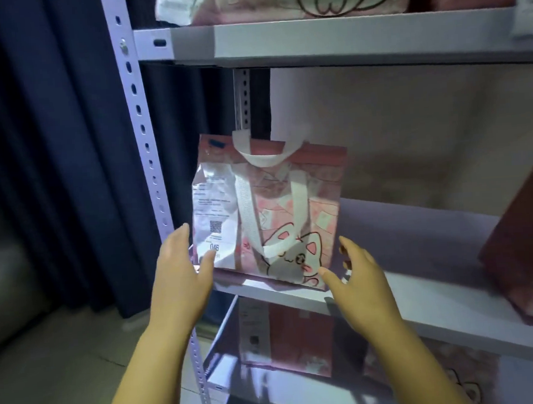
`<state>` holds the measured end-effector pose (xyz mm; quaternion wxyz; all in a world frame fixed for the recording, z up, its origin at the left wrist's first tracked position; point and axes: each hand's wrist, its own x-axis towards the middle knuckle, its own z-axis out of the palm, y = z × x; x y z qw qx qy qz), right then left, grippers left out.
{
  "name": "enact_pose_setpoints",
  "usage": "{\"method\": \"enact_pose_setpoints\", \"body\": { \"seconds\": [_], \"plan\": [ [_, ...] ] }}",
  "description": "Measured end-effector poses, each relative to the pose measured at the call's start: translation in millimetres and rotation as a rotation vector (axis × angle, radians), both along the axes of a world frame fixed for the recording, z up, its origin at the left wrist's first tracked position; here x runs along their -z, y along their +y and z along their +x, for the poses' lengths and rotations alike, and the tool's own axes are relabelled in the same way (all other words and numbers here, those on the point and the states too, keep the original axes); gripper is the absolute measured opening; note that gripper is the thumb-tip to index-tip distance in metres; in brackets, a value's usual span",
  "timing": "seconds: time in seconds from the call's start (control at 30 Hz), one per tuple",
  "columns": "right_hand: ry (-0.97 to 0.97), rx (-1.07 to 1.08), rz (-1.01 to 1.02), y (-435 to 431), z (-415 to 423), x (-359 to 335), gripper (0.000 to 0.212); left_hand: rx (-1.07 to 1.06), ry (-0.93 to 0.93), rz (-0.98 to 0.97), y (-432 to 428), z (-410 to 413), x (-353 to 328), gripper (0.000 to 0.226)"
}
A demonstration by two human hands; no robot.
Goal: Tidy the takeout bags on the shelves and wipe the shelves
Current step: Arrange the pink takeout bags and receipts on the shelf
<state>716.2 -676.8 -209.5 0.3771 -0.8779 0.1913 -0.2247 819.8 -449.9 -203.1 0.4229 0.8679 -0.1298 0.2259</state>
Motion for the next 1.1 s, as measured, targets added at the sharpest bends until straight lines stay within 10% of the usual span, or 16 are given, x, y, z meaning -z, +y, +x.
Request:
{"method": "enact_pose_setpoints", "body": {
  "seconds": [1.1],
  "plan": [
    [-0.074,0.291,0.079,-38,-32,7,0.054,0.353,0.074,-0.152,-77,13,20,0.051]
  ]
}}
